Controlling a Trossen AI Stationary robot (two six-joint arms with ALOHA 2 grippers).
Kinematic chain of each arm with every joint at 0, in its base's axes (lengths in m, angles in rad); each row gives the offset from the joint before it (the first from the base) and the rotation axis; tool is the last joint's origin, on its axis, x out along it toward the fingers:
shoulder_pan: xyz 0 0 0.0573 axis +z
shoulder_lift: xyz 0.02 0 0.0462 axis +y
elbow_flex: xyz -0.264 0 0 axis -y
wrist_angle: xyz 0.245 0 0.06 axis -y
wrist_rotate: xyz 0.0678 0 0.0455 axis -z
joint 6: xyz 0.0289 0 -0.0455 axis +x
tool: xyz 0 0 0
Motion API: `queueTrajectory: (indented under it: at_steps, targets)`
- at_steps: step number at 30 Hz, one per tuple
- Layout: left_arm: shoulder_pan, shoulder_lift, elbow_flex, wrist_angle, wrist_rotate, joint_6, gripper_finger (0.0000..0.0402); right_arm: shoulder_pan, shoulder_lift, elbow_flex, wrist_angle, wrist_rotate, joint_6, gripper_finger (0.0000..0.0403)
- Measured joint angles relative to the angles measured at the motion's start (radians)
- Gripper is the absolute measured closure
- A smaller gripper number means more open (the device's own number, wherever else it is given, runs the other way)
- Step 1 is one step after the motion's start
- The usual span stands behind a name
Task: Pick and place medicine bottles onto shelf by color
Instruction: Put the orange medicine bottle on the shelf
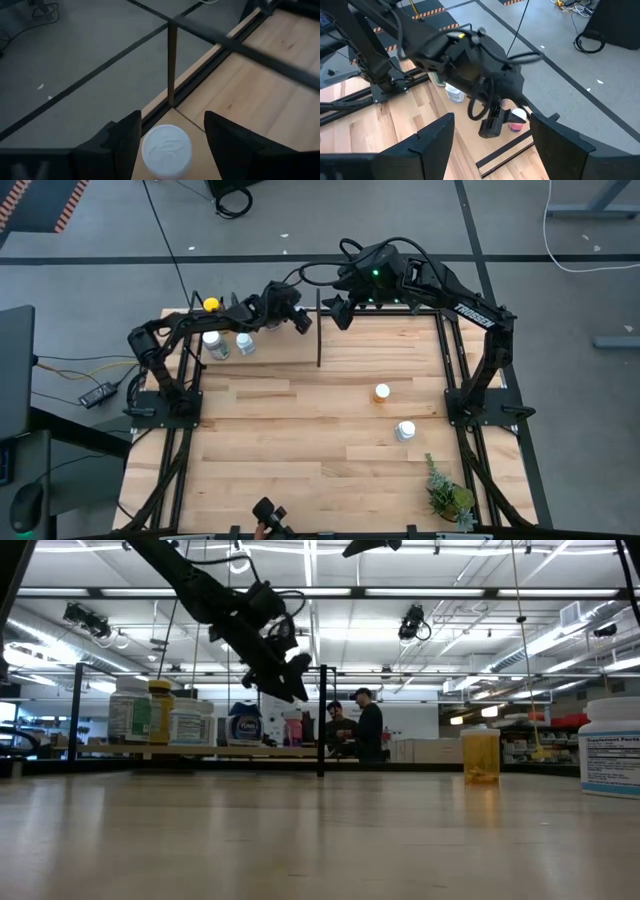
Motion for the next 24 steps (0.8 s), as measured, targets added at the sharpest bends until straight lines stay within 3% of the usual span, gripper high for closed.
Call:
queueTrajectory:
  at_steps: [4, 11, 15, 19, 24]
  targets:
    - [-0.024, -0.064, 0.0, -0.029, 0.0, -0.003, 0.0181, -0.004, 0.0, 0.0, -0.024, -0.001, 0.038, 0.0136]
    - [-0.118, -0.201, 0.001, -0.161, 0.0, -0.048, 0.0178, -0.015, 0.001, 0.0, -0.235, -0.076, 0.144, 0.0148]
    - [-0.186, -0.28, 0.001, -0.228, 0.001, -0.062, 0.0182, -0.011, 0.001, -0.005, -0.366, -0.063, 0.293, 0.0156]
    - [-0.253, -0.364, 0.001, -0.265, 0.0, -0.138, 0.0188, -0.001, 0.004, -0.082, -0.488, -0.022, 0.486, 0.0159]
    - [-0.333, -0.455, 0.001, -0.299, 0.002, -0.184, 0.0189, 0.054, 0.005, -0.258, -0.5, -0.023, 0.605, 0.0145]
